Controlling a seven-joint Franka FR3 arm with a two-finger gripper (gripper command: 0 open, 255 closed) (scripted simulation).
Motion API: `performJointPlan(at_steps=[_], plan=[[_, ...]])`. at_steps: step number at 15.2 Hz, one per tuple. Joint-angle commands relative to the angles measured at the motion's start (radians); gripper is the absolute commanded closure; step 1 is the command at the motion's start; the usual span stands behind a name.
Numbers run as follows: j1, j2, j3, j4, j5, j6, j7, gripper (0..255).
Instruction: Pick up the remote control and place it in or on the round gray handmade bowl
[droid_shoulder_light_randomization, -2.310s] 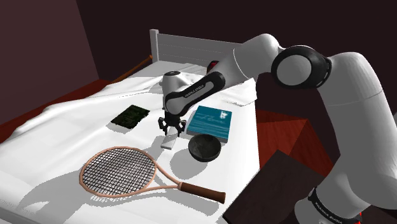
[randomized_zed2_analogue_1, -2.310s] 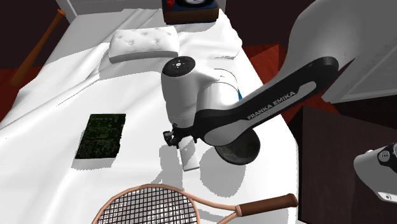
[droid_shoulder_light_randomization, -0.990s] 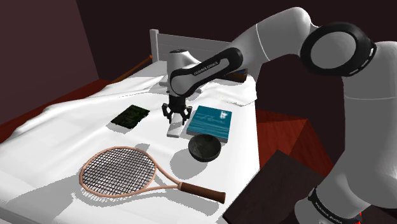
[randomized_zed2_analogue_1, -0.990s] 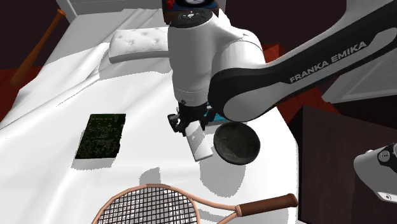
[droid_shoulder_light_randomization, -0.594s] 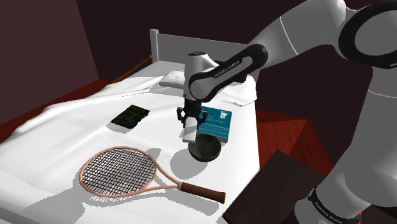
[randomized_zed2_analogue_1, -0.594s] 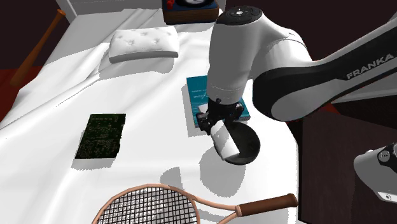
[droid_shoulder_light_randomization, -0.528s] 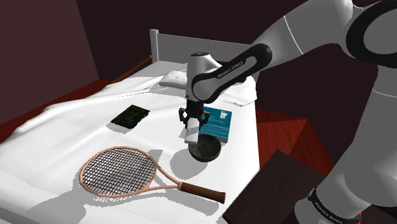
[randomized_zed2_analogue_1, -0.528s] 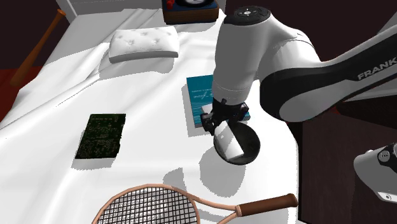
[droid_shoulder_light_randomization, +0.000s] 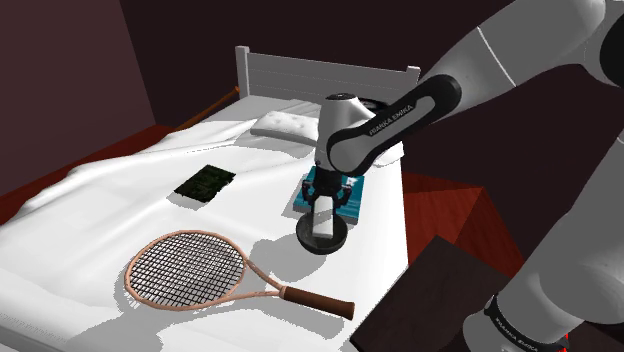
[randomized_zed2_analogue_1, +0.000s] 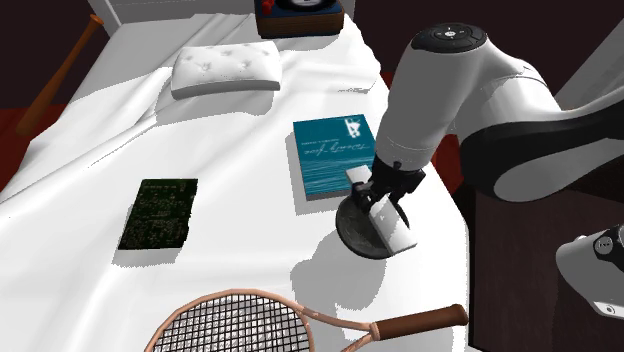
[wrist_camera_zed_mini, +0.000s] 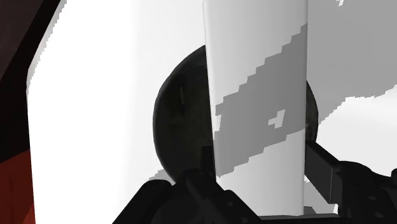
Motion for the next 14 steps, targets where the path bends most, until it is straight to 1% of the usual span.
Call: performJointPlan(at_steps=[1,10,14], plan=[[0.000,0.016,-0.001,-0.013,-0.006,0.029,0.003,255],[0.008,0.121,-0.014,-0.028,-0.050,0.146,0.033,255],[0.008,0.124,-0.015,-0.028,-0.052,0.150,0.034,255]])
